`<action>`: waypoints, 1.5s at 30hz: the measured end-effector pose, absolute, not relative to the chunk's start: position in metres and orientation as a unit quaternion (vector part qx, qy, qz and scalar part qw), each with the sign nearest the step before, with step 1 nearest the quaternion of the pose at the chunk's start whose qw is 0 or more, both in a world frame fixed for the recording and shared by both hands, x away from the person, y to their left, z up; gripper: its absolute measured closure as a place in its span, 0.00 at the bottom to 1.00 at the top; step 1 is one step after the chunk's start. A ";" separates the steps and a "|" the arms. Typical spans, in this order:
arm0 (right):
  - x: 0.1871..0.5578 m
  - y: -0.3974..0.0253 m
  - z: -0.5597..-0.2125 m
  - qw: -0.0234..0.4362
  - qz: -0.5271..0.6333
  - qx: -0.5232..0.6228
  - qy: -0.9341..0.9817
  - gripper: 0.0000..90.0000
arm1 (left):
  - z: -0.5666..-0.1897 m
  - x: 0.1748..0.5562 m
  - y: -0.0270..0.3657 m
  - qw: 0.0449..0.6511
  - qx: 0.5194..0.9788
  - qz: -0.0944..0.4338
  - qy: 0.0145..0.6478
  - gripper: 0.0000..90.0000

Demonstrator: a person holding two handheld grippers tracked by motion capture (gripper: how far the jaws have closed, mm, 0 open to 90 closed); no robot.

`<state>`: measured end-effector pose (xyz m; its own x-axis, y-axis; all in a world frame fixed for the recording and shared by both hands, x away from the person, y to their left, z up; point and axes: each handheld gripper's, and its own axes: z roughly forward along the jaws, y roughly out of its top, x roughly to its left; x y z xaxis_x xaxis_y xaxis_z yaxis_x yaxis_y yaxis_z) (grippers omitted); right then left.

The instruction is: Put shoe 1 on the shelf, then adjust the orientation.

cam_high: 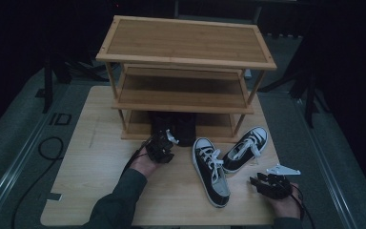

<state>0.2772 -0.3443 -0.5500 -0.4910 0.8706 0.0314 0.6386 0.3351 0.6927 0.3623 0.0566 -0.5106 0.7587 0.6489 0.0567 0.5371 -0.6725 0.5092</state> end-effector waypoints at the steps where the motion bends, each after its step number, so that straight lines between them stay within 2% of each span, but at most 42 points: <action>1: 0.277 -0.344 -0.550 0.176 0.330 0.473 0.798 0.64 | -0.510 0.362 0.054 0.238 0.908 0.116 0.324 0.83; 9: 0.277 -0.345 -0.550 0.176 0.330 0.474 0.798 0.64 | -0.513 0.355 0.028 0.233 0.924 0.102 0.285 0.85; 15: 0.277 -0.345 -0.550 0.176 0.330 0.474 0.797 0.64 | -0.519 0.349 0.008 0.229 0.934 0.091 0.258 0.93; 20: 0.277 -0.345 -0.550 0.177 0.329 0.474 0.798 0.64 | -0.523 0.342 -0.007 0.226 0.942 0.080 0.236 0.96; 35: 0.277 -0.343 -0.539 0.188 0.340 0.467 0.794 0.65 | -0.530 0.332 -0.020 0.234 0.946 0.057 0.219 1.00; 41: 0.282 -0.340 -0.520 0.198 0.344 0.456 0.796 0.75 | -0.530 0.330 -0.029 0.229 0.949 0.057 0.208 1.00; 45: 0.288 -0.337 -0.505 0.210 0.344 0.450 0.797 0.91 | -0.530 0.330 -0.029 0.228 0.949 0.058 0.208 1.00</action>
